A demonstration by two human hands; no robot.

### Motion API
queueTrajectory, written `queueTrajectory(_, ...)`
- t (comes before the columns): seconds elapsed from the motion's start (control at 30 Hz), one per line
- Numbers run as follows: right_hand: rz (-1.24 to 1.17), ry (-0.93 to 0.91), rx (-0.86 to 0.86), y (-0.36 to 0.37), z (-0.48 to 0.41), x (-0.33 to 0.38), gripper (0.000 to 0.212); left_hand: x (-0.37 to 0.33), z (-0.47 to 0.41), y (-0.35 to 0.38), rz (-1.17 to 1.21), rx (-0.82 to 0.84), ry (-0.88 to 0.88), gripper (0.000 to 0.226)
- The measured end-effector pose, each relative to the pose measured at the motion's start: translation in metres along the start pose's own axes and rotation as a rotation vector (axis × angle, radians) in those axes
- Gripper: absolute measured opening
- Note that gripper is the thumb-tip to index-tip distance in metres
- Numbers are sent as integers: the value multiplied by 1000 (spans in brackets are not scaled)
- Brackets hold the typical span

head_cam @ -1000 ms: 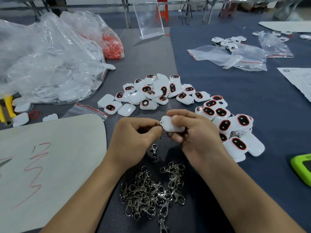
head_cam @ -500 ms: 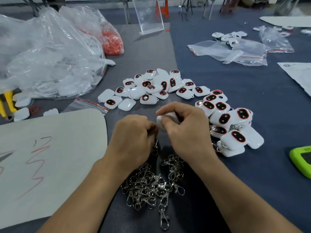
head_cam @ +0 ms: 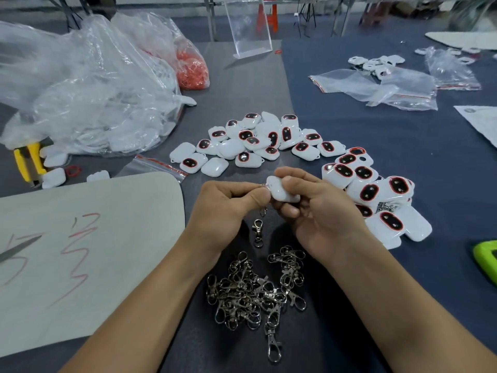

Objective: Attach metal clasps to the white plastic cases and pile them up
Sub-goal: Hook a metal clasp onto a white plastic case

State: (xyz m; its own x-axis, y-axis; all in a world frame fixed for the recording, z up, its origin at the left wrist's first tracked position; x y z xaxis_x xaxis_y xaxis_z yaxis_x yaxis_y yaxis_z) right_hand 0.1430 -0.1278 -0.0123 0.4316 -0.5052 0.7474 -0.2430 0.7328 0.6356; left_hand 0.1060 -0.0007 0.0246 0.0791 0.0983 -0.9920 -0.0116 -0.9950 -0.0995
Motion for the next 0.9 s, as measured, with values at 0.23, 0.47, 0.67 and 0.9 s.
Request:
queueTrajectory(0.23, 839, -292, -109, 4, 10, 30, 29, -22, 9, 13, -1052, -46, 107, 21)
queueTrajectory(0.47, 268, -92, -111, -8, 3, 13, 33, -8, 11, -2, -615, -121, 29, 10)
queueTrajectory(0.67, -19, 8, -70, -5, 3, 3, 29, 12, -2, 7, 25, 4, -110, 17)
queueTrajectory(0.9, 528, -240, -97, -2, 6, 26, 33, -20, 7, -2, -819, -133, 64, 15)
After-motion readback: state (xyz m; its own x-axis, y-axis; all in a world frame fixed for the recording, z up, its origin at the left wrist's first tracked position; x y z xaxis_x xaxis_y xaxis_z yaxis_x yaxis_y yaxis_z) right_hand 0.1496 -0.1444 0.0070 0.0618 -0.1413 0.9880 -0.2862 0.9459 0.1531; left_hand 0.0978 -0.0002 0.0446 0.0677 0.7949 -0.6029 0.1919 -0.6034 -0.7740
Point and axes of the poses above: each hand's wrist, its own z-axis away from the middle knuckle, its own y-axis out of the palm, x = y × z, the point moved 10 cm from there along -z, towards the middle knuckle, and after that the axes turned 10 degrees about x, right-handed, at the moved point
